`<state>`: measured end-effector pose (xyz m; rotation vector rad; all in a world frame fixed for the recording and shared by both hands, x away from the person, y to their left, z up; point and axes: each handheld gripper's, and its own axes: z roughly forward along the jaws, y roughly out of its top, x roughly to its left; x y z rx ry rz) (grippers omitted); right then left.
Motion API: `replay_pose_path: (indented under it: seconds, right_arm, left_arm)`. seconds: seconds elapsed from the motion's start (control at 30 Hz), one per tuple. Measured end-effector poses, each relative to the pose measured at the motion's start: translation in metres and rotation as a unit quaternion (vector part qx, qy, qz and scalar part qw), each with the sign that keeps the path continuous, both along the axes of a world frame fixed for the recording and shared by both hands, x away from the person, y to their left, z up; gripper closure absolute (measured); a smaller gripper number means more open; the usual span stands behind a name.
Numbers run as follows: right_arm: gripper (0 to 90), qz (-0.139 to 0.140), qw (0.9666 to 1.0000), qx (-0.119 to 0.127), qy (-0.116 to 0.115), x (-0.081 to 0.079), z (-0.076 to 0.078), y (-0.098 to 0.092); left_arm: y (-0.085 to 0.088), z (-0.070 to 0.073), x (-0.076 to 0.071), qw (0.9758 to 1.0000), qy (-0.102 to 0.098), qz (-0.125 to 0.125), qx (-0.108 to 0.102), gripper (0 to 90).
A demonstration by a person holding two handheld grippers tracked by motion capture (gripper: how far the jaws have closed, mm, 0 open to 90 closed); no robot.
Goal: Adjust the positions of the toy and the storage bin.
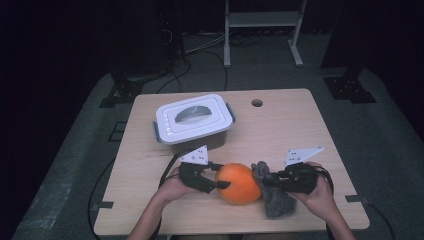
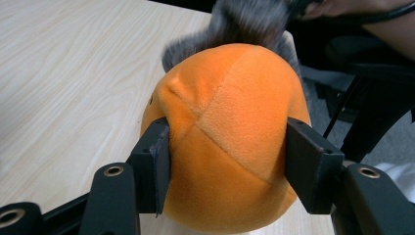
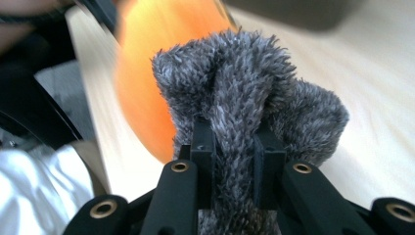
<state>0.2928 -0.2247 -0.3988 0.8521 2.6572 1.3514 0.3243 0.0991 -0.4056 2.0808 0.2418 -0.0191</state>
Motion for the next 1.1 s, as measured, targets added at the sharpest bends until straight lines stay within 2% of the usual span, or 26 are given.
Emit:
replay_pose_path:
  seconds: [0.13, 0.23, 0.33, 0.53, 0.63, 0.7, 0.77, 0.83, 0.9, 0.97, 1.03, 1.1]
  right_arm:
    - [74.9, 0.016, 0.9993, 0.019, -0.027, -0.007, 0.017, 0.011]
    - [74.8, 0.022, 0.9992, 0.008, -0.031, -0.009, 0.016, 0.018]
    - [74.8, 0.019, 0.9996, 0.012, -0.018, -0.006, 0.008, 0.015]
    - [74.6, 0.013, 0.9998, -0.012, 0.005, 0.001, -0.01, 0.013]
    - [74.6, 0.005, 0.9999, -0.007, -0.007, -0.001, -0.002, 0.012]
    - [74.6, 0.005, 0.9996, 0.016, -0.023, -0.005, 0.009, 0.013]
    - [74.6, 0.011, 0.9989, 0.03, -0.034, -0.007, 0.016, 0.016]
    - [74.5, 0.017, 0.9987, 0.026, -0.039, -0.009, 0.019, 0.022]
    - [74.4, 0.021, 0.9991, 0.009, -0.035, -0.008, 0.012, 0.026]
    - [74.5, 0.026, 0.9994, 0.008, -0.024, -0.006, 0.006, 0.025]
    - [74.5, 0.023, 0.9995, 0.014, -0.015, -0.005, 0.003, 0.021]
    - [74.5, 0.019, 0.9996, 0.014, -0.013, -0.004, 0.002, 0.019]
  left_arm:
    - [-0.007, 0.004, -0.005, 0.9998, -0.015, -0.001, 0.011, 41.4]
    - [-0.009, 0.005, -0.007, 0.9997, -0.022, 0.001, 0.014, 42.7]
    - [-0.005, 0.008, -0.006, 0.9997, -0.022, 0.011, 0.006, 44.1]
    - [0.0, 0.011, -0.004, 0.9996, -0.018, 0.024, 0.0, 44.3]
    - [0.0, 0.012, -0.005, 0.9994, -0.019, 0.027, 0.0, 44.2]
    - [-0.004, 0.013, -0.007, 0.9993, -0.027, 0.026, 0.009, 44.1]
    - [-0.009, 0.013, -0.009, 0.9991, -0.03, 0.027, 0.009, 43.7]
    - [-0.012, 0.014, -0.01, 0.9991, -0.033, 0.025, 0.012, 42.4]
    - [-0.013, 0.012, -0.011, 0.9992, -0.031, 0.022, 0.014, 37.1]
    - [-0.012, 0.011, -0.01, 0.9993, -0.03, 0.02, 0.004, 30.2]
    - [-0.012, 0.01, -0.007, 0.9992, -0.028, 0.027, 0.003, 19.9]
    - [-0.013, 0.006, -0.004, 0.9994, -0.012, 0.033, 0.004, 16.4]
